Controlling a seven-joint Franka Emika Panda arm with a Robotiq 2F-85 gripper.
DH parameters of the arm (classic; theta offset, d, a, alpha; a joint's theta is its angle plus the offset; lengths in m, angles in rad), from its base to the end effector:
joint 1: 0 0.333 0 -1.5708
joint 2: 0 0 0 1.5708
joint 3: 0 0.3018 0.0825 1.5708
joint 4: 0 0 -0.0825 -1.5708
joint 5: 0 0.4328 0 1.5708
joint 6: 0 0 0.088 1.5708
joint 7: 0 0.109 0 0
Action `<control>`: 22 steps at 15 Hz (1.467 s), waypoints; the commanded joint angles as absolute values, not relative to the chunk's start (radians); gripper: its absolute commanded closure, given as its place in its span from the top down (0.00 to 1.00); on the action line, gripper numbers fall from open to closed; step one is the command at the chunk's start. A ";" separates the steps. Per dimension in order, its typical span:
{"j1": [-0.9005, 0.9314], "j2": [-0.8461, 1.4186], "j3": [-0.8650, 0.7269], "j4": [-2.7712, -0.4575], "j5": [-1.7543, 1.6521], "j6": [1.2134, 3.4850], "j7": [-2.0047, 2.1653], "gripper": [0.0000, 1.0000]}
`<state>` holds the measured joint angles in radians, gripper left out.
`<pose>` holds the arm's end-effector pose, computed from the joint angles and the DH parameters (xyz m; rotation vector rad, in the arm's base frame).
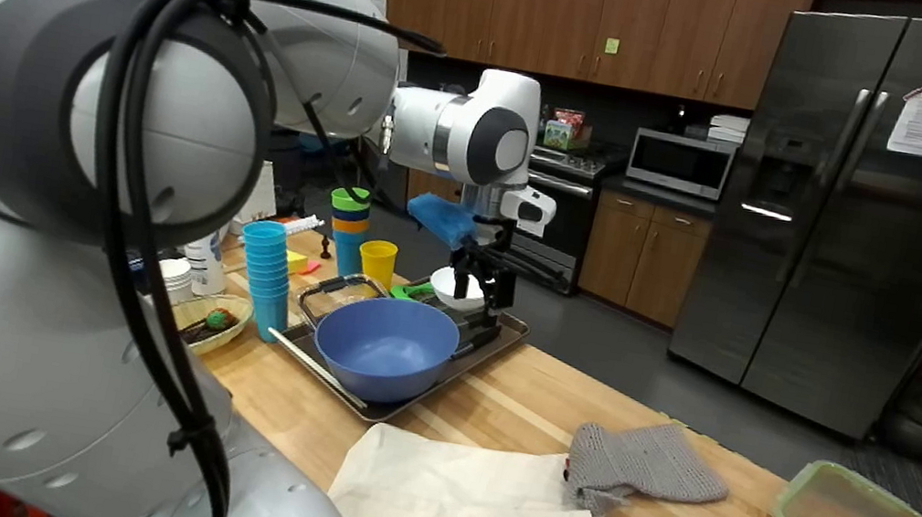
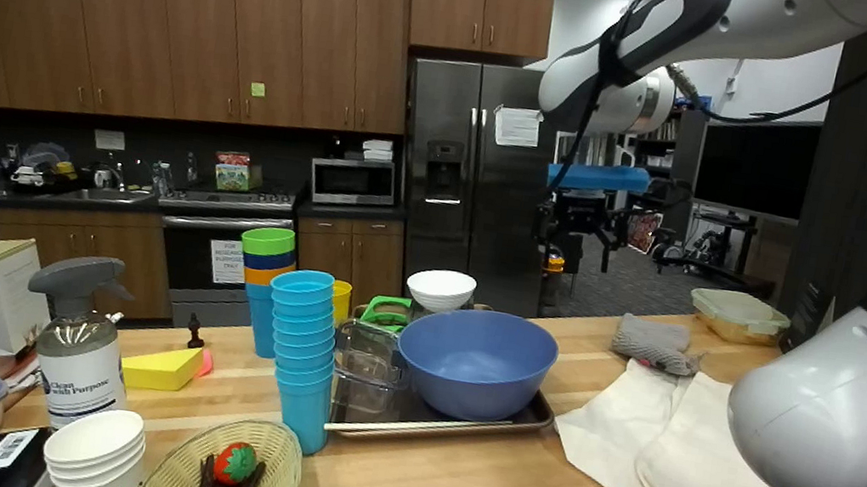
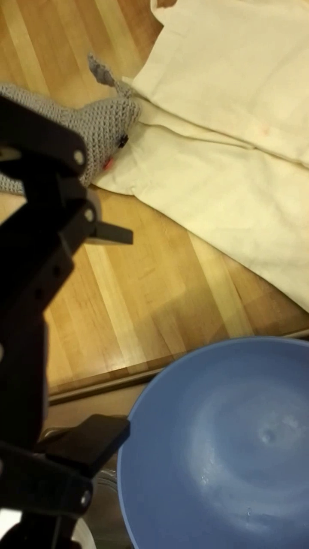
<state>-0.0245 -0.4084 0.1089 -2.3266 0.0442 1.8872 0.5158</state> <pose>0.4737 0.0447 0.4601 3.0495 -0.7067 -0.0485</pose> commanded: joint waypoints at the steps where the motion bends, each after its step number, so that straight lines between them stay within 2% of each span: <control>1: -0.029 -0.408 0.112 -2.325 0.046 1.885 0.513 1.00; 17: -0.033 -0.402 0.118 -2.340 0.046 1.925 0.553 1.00; 22: -0.010 -0.396 0.093 -2.301 0.108 1.760 0.472 1.00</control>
<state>-0.0225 -0.3982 0.1098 -2.3379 0.0705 1.8793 0.5326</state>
